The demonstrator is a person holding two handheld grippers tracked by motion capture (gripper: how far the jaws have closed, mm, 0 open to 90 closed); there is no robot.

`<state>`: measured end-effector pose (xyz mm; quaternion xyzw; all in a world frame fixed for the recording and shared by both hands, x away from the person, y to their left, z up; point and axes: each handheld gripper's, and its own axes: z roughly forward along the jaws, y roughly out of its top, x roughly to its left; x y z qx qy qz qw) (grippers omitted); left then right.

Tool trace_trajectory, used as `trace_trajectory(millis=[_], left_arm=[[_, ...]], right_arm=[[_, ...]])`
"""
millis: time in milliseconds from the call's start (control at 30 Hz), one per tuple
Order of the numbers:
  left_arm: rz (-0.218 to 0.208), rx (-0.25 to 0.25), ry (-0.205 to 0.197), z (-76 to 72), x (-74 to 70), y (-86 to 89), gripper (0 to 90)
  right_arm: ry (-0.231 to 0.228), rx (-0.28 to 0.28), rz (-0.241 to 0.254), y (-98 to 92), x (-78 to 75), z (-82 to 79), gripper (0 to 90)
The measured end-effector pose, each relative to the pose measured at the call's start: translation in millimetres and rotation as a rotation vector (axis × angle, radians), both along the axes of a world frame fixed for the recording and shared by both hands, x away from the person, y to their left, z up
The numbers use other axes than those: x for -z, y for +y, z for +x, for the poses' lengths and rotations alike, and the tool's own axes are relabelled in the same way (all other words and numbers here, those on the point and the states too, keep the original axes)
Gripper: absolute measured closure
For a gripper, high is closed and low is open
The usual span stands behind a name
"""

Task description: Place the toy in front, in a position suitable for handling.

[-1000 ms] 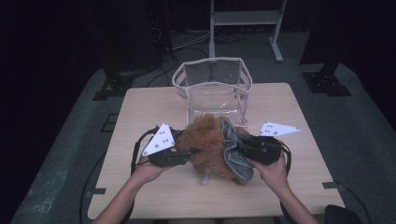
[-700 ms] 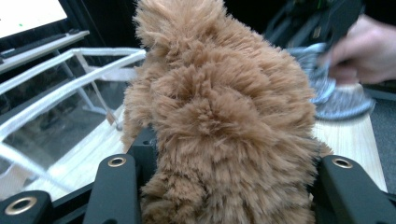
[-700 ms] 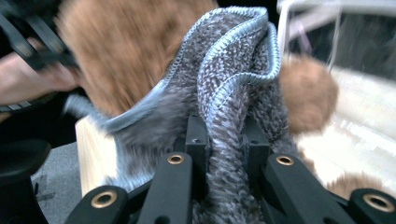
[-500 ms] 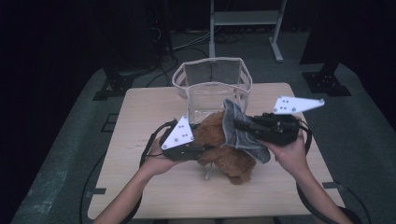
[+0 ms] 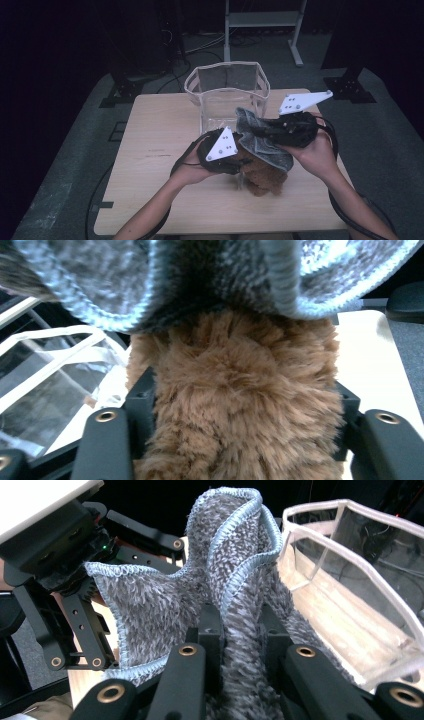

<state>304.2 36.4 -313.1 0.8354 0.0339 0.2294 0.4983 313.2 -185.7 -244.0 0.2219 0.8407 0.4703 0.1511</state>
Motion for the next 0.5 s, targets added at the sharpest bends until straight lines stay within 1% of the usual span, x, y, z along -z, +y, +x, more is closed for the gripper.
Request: trace_trajectory(millis=[133,300,433,467,500], left_arm=[[-0.019,0.011,0.003,0.9,4.0,-7.8,26.7],[-0.049,0.014,0.004,4.7,5.7,-14.1,20.5],[-0.072,0.009,0.025,7.1,6.2,-13.5,14.0],[-0.072,0.009,0.025,7.1,6.2,-13.5,13.1],[-0.076,-0.005,0.033,8.4,5.8,-12.1,11.7]], right_arm=[[0.009,0.019,0.009,-12.0,6.8,-2.5,77.0],[0.005,0.04,0.009,-24.2,7.7,-4.6,77.0],[0.009,0.051,-0.007,-26.8,10.4,-4.4,77.1],[0.011,0.052,-0.011,-26.5,11.2,-4.1,77.1],[0.011,0.054,-0.015,-26.0,11.7,-3.7,77.1]])
